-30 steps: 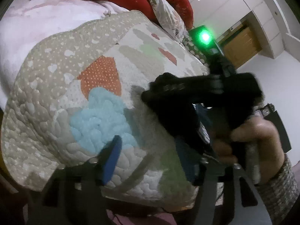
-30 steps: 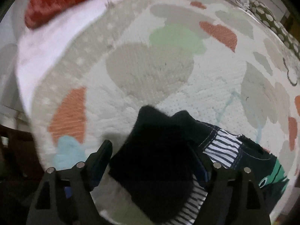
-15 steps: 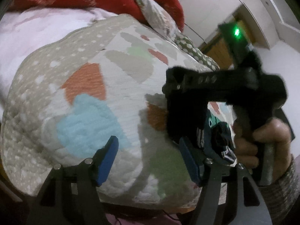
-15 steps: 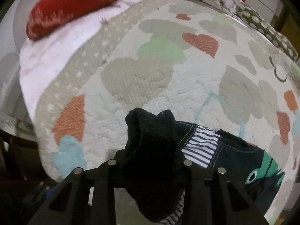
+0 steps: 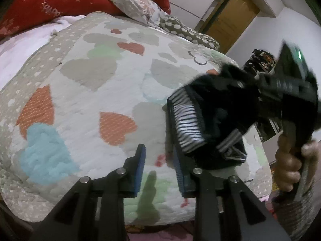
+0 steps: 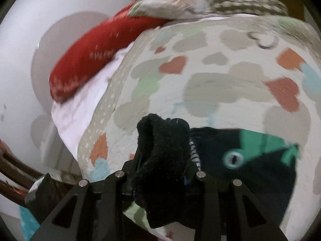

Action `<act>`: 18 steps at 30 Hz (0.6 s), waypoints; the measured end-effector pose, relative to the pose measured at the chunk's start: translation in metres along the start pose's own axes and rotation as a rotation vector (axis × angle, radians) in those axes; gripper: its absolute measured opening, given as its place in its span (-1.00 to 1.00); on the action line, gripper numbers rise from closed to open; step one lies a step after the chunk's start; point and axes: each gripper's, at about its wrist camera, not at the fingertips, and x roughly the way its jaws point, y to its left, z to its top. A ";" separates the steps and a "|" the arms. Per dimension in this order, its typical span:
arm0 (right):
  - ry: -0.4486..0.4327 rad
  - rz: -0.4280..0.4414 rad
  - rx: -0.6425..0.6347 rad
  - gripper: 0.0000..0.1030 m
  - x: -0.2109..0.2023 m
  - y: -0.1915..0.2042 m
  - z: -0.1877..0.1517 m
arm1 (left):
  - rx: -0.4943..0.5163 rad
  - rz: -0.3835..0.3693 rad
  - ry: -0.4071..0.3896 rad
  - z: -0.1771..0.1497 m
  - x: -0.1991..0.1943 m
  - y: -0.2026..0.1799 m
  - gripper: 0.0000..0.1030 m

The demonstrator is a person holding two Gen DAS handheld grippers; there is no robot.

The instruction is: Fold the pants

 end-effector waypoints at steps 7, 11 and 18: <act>-0.091 0.056 0.178 -0.09 -0.040 -0.098 -0.033 | 0.030 0.033 0.036 0.006 0.017 -0.031 -0.36; -0.140 0.020 0.225 0.19 -0.058 -0.134 -0.057 | 0.071 0.049 0.039 0.014 0.020 -0.051 -0.36; -0.343 0.032 0.260 0.04 -0.125 -0.153 -0.071 | 0.218 0.035 0.023 0.022 0.038 -0.106 -0.20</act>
